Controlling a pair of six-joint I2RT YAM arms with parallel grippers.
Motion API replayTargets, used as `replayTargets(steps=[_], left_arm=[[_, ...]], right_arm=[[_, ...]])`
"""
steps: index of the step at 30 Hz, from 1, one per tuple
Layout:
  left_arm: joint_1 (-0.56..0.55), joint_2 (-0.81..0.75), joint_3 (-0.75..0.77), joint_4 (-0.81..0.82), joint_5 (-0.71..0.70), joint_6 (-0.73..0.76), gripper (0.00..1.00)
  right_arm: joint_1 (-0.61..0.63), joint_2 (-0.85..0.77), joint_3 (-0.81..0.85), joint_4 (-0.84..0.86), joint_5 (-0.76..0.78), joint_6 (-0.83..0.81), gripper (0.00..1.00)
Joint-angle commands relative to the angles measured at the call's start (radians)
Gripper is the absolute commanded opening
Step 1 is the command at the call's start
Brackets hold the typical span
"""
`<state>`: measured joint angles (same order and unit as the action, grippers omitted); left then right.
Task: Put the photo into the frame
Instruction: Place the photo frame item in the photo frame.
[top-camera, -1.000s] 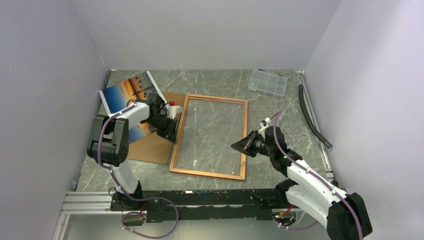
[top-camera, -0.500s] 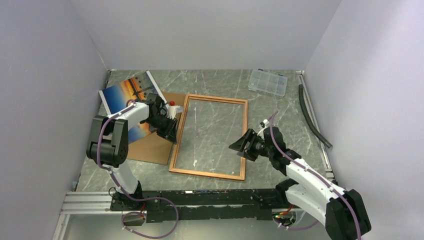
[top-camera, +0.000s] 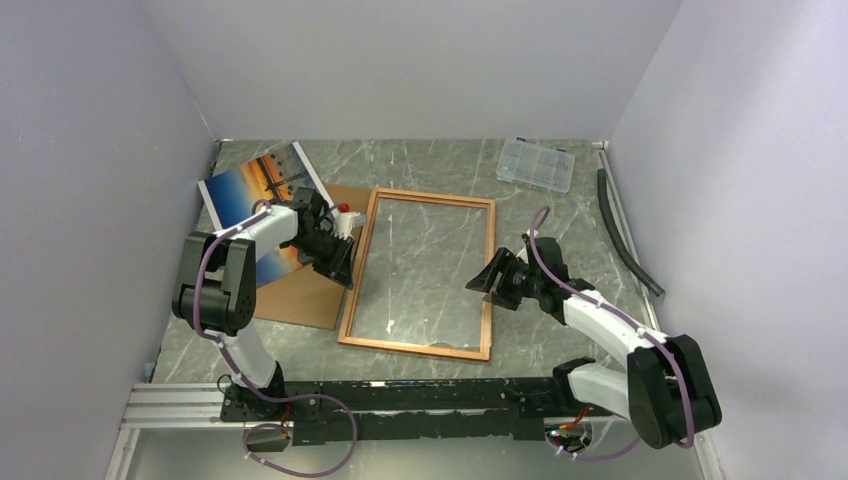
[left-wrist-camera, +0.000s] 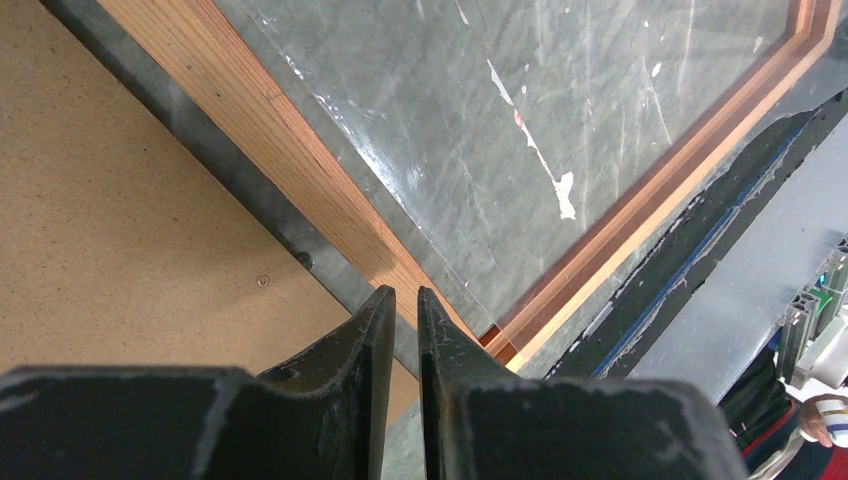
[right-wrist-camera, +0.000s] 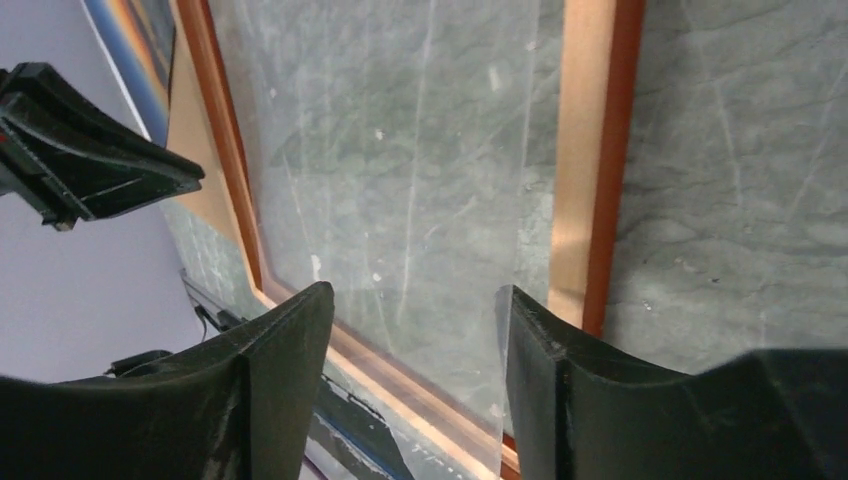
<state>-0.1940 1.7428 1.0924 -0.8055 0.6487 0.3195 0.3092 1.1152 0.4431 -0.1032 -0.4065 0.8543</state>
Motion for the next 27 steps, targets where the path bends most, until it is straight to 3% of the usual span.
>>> replayTargets(steps=[1, 3, 11, 16, 20, 27], left_arm=[[0.001, -0.036, 0.0, -0.002, 0.003, 0.018, 0.2], [0.001, -0.032, 0.002, -0.001, 0.002, 0.018, 0.21], [0.002, -0.028, -0.006, 0.011, -0.019, 0.02, 0.2], [0.002, 0.004, -0.016, 0.03, -0.032, 0.01, 0.16], [0.002, 0.06, 0.004, 0.033, -0.024, 0.003, 0.13], [0.002, 0.08, 0.012, 0.045, -0.007, -0.001, 0.13]], right_arm=[[-0.024, 0.037, 0.007, 0.098, 0.0, -0.028, 0.59], [-0.043, 0.056, -0.038, 0.176, -0.006, 0.005, 0.51], [-0.057, 0.07, -0.054, 0.283, -0.037, 0.042, 0.4], [-0.056, 0.072, -0.056, 0.347, -0.073, 0.051, 0.42], [-0.05, 0.059, -0.161, 0.596, -0.097, 0.132, 0.53], [-0.038, 0.121, -0.029, 0.369, -0.11, -0.03, 0.53]])
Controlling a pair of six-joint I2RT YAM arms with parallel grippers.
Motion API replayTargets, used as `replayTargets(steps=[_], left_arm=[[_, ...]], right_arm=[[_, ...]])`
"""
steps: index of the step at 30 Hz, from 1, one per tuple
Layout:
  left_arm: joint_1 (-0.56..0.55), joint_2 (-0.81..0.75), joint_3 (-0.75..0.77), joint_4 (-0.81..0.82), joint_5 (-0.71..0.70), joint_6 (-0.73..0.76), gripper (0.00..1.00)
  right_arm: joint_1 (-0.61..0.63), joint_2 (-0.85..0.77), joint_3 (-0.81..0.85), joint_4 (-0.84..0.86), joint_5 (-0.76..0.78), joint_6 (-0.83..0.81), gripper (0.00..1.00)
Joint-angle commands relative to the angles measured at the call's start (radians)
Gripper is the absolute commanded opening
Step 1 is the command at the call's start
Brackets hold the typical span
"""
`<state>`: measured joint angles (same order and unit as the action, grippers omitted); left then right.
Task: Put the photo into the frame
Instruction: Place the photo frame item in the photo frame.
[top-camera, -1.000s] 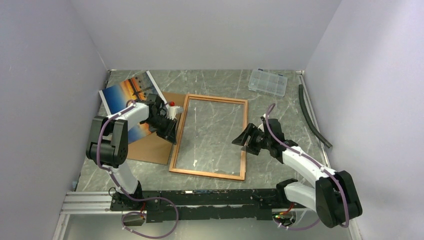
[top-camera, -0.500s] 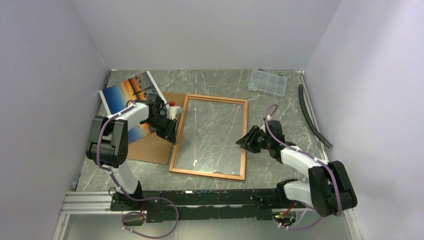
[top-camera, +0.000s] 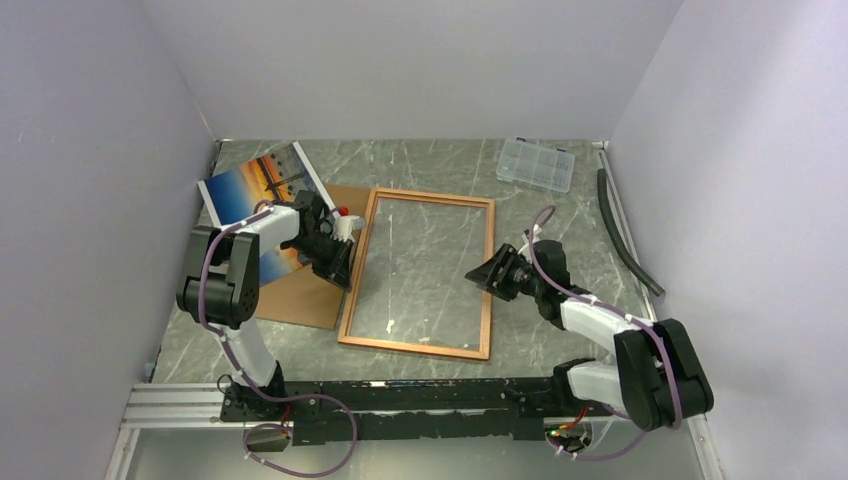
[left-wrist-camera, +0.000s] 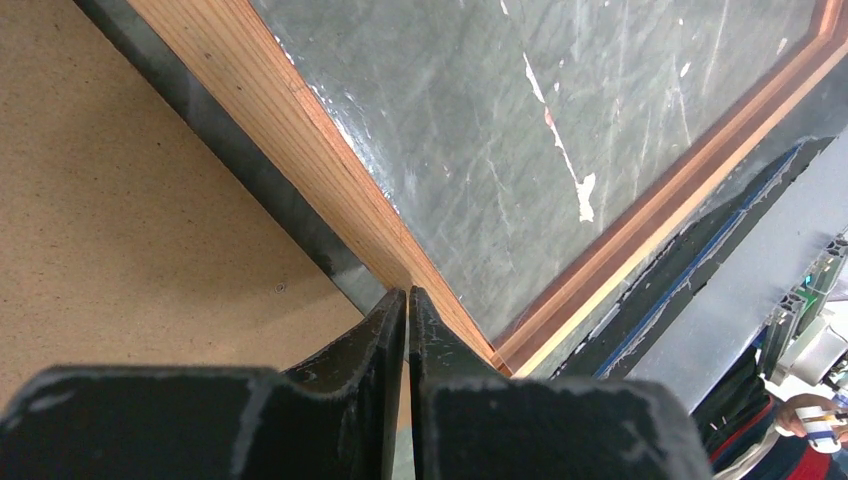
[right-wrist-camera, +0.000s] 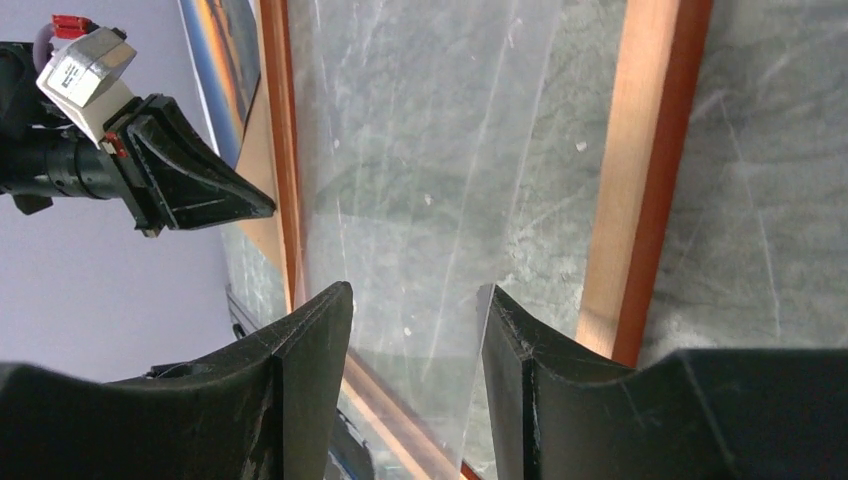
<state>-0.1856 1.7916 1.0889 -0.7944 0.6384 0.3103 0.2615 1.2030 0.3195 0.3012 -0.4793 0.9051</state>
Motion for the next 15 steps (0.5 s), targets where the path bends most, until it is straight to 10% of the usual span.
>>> replayTargets(steps=[1, 10, 15], left_arm=[[-0.006, 0.034, 0.015, 0.034, 0.002, 0.009, 0.12], [-0.006, 0.042, 0.02, 0.019, 0.004, 0.003, 0.11], [-0.007, 0.046, 0.008, 0.013, 0.002, 0.004, 0.11]], right_arm=[[0.01, 0.045, 0.105, -0.047, -0.038, -0.081, 0.53], [0.012, 0.105, 0.22, -0.203, -0.017, -0.125, 0.37], [0.015, -0.011, 0.178, -0.221, 0.009, -0.119, 0.01]])
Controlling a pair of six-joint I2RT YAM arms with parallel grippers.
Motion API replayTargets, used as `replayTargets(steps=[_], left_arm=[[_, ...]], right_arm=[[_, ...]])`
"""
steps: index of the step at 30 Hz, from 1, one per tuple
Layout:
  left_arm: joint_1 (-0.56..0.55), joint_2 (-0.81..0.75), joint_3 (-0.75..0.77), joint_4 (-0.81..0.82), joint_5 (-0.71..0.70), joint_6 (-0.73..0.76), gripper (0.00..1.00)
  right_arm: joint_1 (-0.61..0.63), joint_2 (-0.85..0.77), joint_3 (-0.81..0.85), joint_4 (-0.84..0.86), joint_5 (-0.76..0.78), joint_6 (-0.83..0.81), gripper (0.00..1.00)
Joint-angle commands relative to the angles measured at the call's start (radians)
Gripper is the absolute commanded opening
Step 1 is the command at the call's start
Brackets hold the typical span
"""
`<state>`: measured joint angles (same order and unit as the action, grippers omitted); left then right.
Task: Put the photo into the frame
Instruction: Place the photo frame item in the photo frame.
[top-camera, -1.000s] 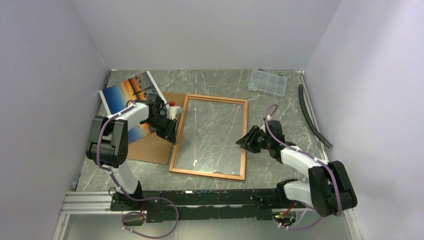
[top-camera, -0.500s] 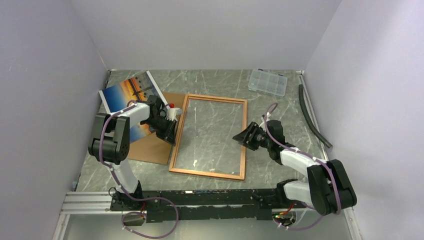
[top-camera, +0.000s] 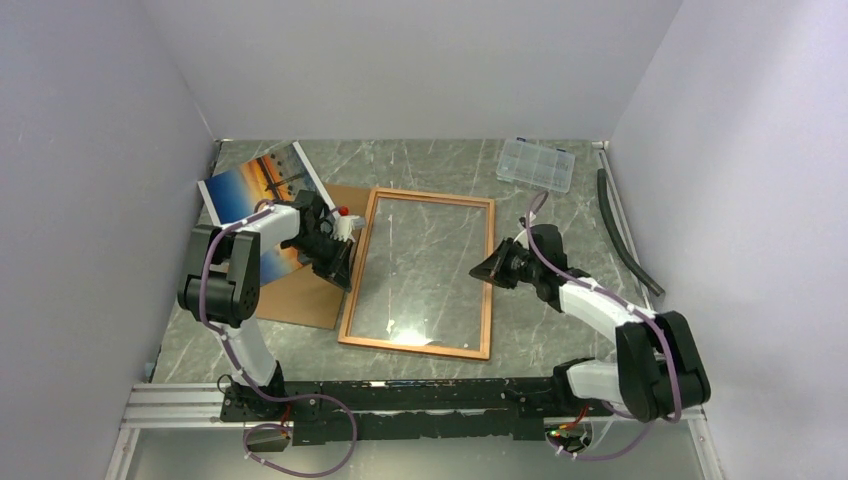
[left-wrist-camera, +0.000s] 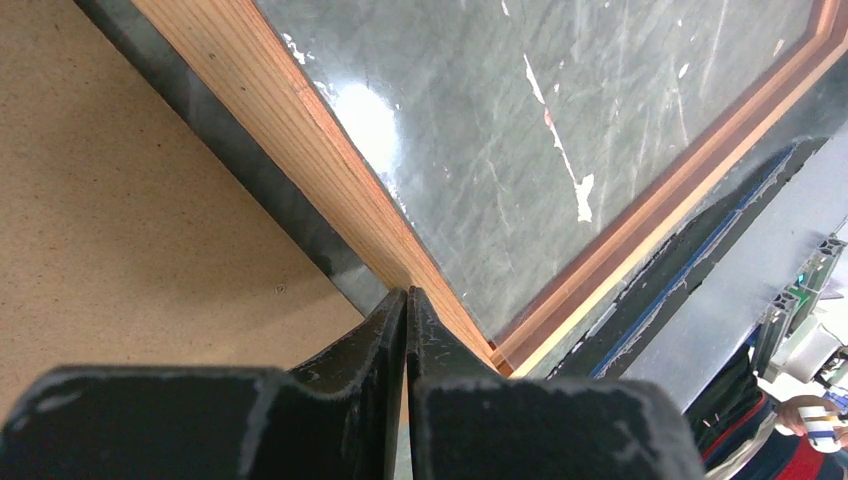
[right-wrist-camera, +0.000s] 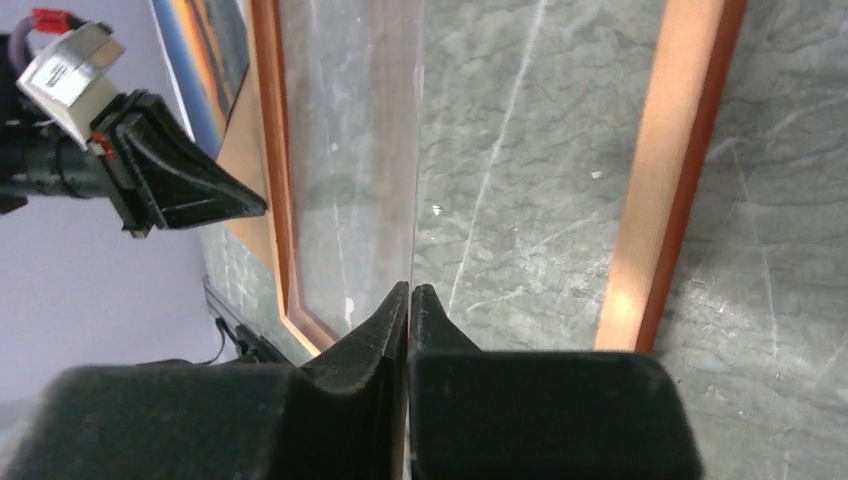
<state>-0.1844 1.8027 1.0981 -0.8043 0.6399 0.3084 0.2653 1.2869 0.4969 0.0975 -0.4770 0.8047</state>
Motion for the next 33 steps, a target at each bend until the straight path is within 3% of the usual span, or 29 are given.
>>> replayTargets(steps=[1, 18, 33], left_arm=[[-0.007, 0.035, -0.002, 0.022, 0.001, 0.007, 0.11], [-0.008, 0.042, -0.007, 0.061, 0.035, 0.016, 0.1], [0.021, 0.025, -0.031, 0.051, 0.071, 0.024, 0.07]], right_arm=[[0.012, -0.11, 0.0, -0.034, 0.015, -0.021, 0.0], [0.099, -0.293, 0.089, -0.19, 0.153, 0.03, 0.0], [0.145, -0.419, 0.056, 0.007, 0.088, 0.156, 0.0]])
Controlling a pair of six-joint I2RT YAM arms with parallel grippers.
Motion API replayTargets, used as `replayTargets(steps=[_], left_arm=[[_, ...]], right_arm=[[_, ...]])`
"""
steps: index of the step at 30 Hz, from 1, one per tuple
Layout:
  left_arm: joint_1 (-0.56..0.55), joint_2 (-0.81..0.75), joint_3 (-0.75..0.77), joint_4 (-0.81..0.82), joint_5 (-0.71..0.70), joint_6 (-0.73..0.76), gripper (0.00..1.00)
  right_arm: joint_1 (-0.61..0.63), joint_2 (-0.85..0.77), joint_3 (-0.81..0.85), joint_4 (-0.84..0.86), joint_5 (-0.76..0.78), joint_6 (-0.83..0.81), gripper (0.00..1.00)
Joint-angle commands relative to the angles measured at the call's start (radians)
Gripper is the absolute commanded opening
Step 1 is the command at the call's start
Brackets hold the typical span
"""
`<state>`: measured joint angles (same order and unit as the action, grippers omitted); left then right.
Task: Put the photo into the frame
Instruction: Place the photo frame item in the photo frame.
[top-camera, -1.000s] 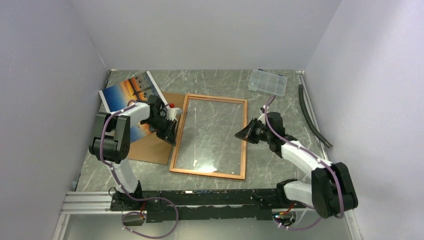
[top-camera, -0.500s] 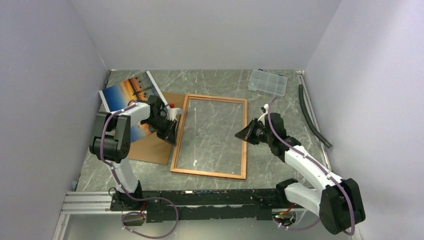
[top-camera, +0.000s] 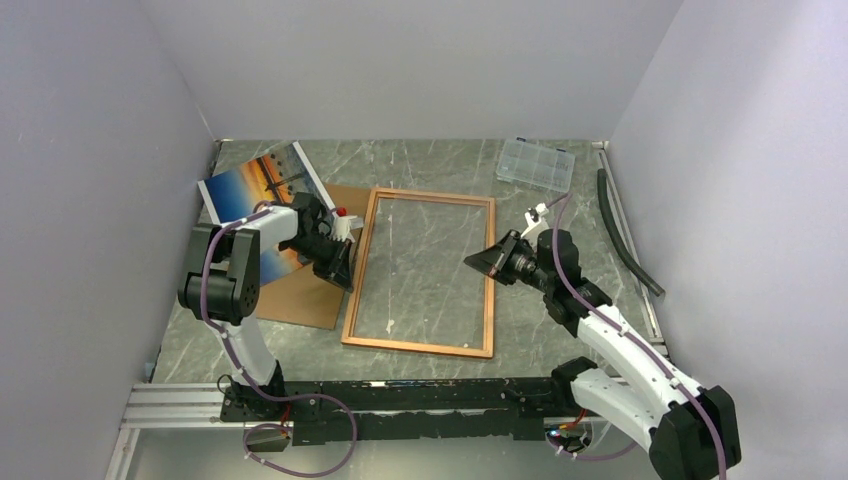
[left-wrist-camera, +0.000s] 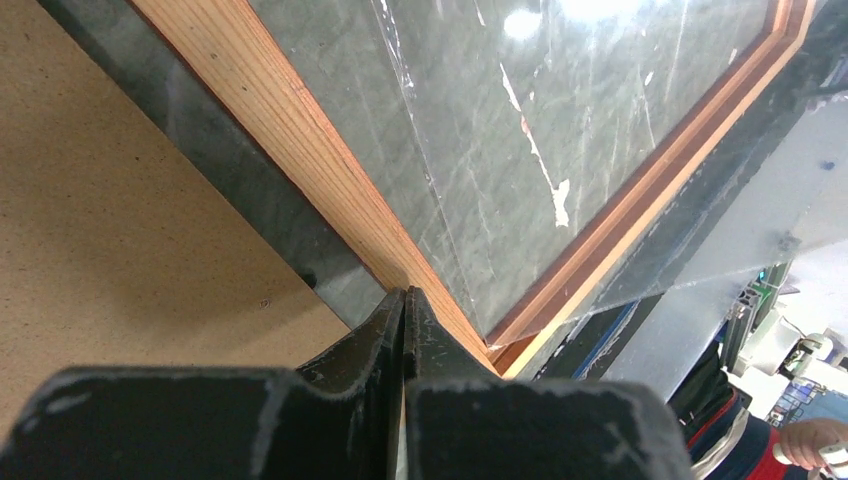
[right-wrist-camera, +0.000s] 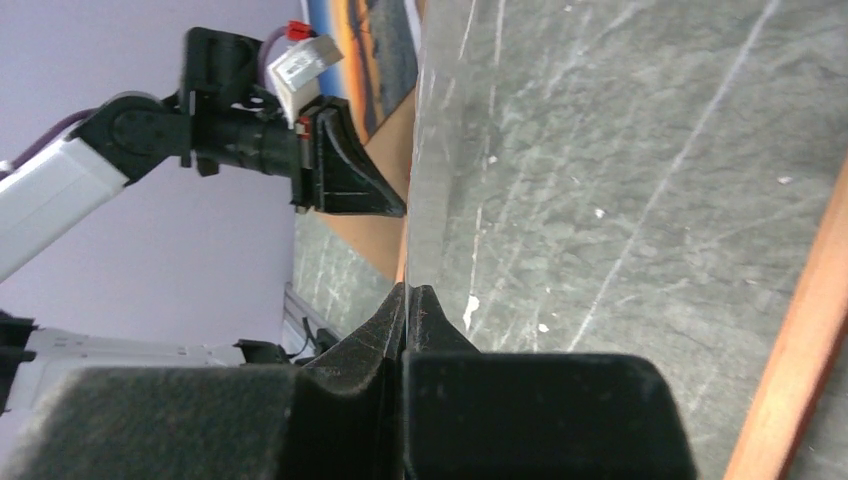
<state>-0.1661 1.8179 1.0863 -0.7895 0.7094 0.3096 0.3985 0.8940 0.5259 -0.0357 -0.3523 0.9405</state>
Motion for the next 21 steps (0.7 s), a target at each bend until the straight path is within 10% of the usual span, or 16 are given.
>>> replayTargets(steps=[1, 21], left_arm=[[0.006, 0.011, -0.017, 0.034, 0.006, 0.022, 0.07], [0.091, -0.024, 0.03, 0.011, 0.05, 0.008, 0.05]], right_arm=[[0.013, -0.026, 0.037, 0.145, -0.045, 0.023, 0.0], [0.037, 0.017, 0.099, 0.22, -0.112, 0.026, 0.0]])
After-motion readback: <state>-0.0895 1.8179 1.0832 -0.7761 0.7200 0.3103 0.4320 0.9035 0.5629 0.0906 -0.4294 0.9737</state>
